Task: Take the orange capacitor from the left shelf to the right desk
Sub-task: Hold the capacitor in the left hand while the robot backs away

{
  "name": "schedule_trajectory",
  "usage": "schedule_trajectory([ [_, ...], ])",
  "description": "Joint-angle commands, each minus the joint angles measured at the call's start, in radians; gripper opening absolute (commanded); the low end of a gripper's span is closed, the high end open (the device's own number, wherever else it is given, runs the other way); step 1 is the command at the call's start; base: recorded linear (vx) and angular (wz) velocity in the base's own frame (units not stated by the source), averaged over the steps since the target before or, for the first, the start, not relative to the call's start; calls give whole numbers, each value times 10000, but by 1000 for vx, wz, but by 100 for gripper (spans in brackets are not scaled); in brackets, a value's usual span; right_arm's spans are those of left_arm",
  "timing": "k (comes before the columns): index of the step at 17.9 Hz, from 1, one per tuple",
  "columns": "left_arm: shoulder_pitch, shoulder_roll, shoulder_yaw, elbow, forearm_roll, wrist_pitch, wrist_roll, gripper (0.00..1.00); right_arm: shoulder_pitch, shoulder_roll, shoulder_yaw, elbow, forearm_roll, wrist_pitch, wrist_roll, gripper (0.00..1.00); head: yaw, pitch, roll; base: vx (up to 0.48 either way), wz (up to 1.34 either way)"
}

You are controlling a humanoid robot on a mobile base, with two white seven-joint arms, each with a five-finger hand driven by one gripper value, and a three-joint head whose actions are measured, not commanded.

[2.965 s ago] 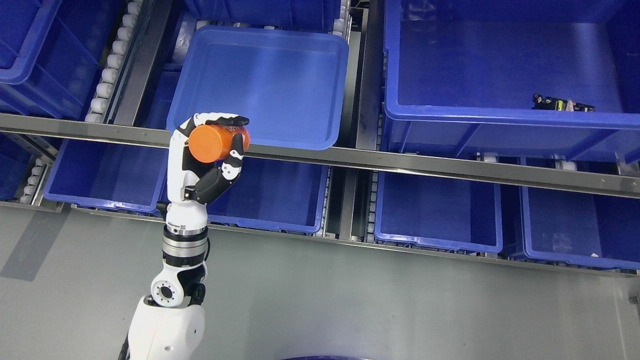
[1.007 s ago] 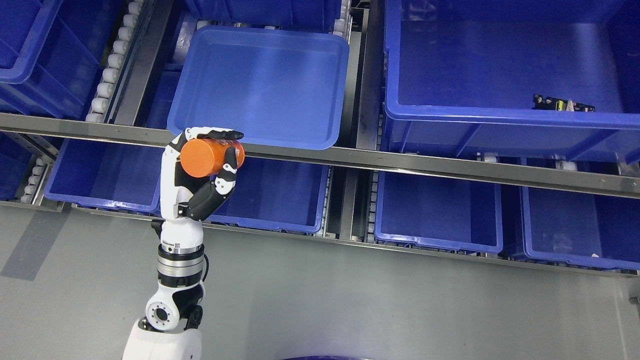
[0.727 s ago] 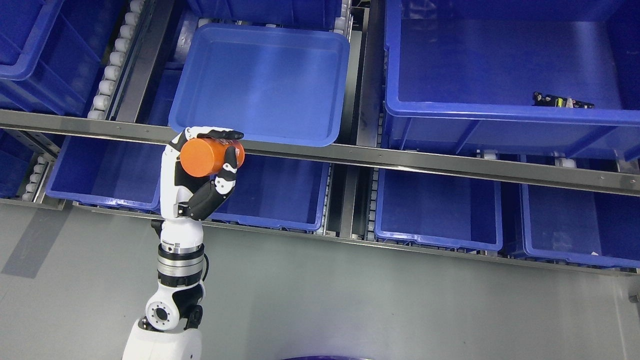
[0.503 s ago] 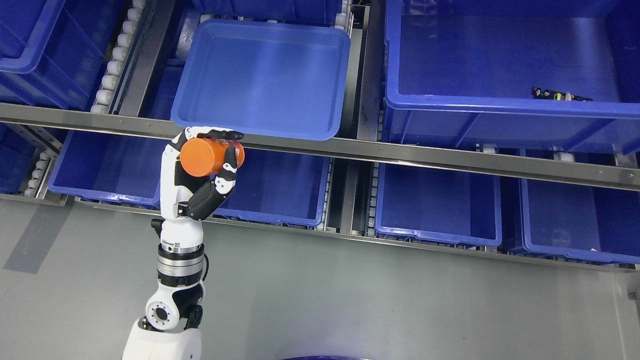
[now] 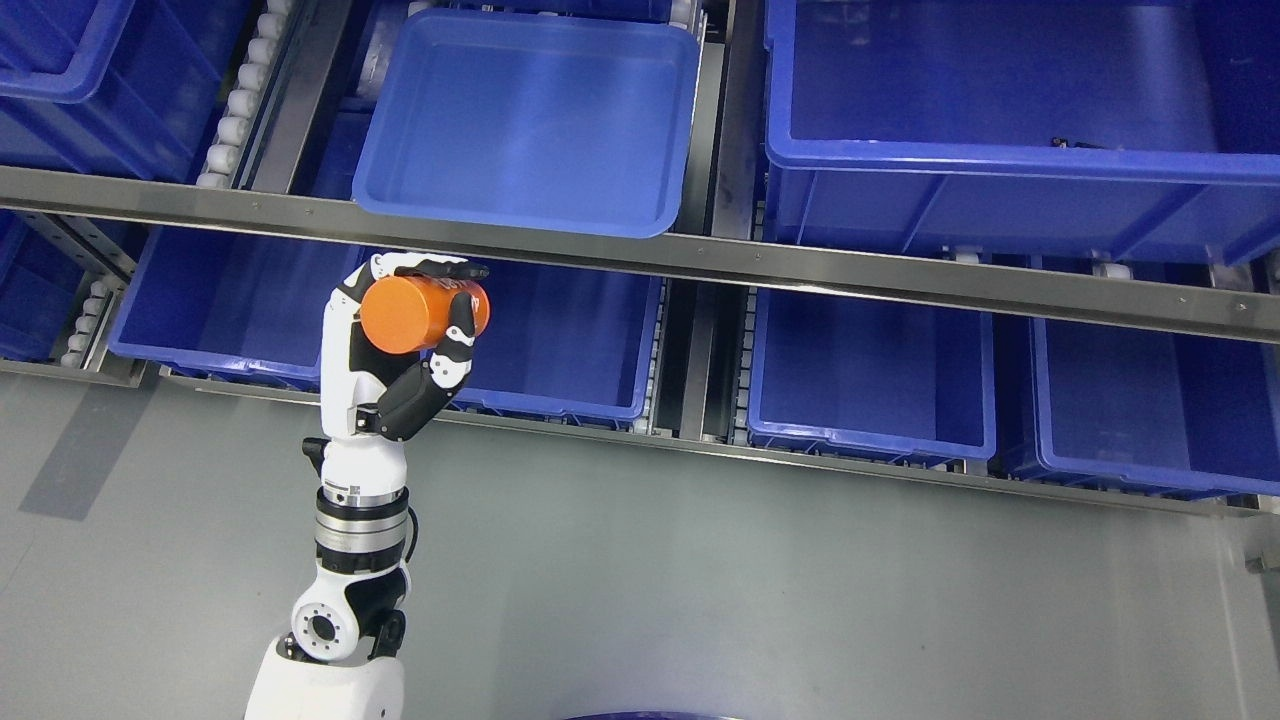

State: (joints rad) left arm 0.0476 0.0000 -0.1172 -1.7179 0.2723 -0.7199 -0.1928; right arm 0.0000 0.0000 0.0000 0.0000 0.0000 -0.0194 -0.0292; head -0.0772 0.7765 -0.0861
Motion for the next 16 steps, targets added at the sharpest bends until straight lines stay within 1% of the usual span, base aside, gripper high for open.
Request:
schedule_trajectory([
  [1, -123, 175, -9, -1, 8, 97, -5, 2, 199, -175, -123, -175, 31, -51, 0, 100, 0, 0, 0, -116, 57],
  [8, -154, 175, -70, -1, 8, 112, -5, 2, 199, -175, -123, -175, 31, -36, 0, 100, 0, -1, 0, -86, 87],
  [16, -139, 175, -116, 60, 8, 112, -5, 2, 199, -175, -123, -175, 31, -36, 0, 100, 0, -1, 0, -16, -35],
])
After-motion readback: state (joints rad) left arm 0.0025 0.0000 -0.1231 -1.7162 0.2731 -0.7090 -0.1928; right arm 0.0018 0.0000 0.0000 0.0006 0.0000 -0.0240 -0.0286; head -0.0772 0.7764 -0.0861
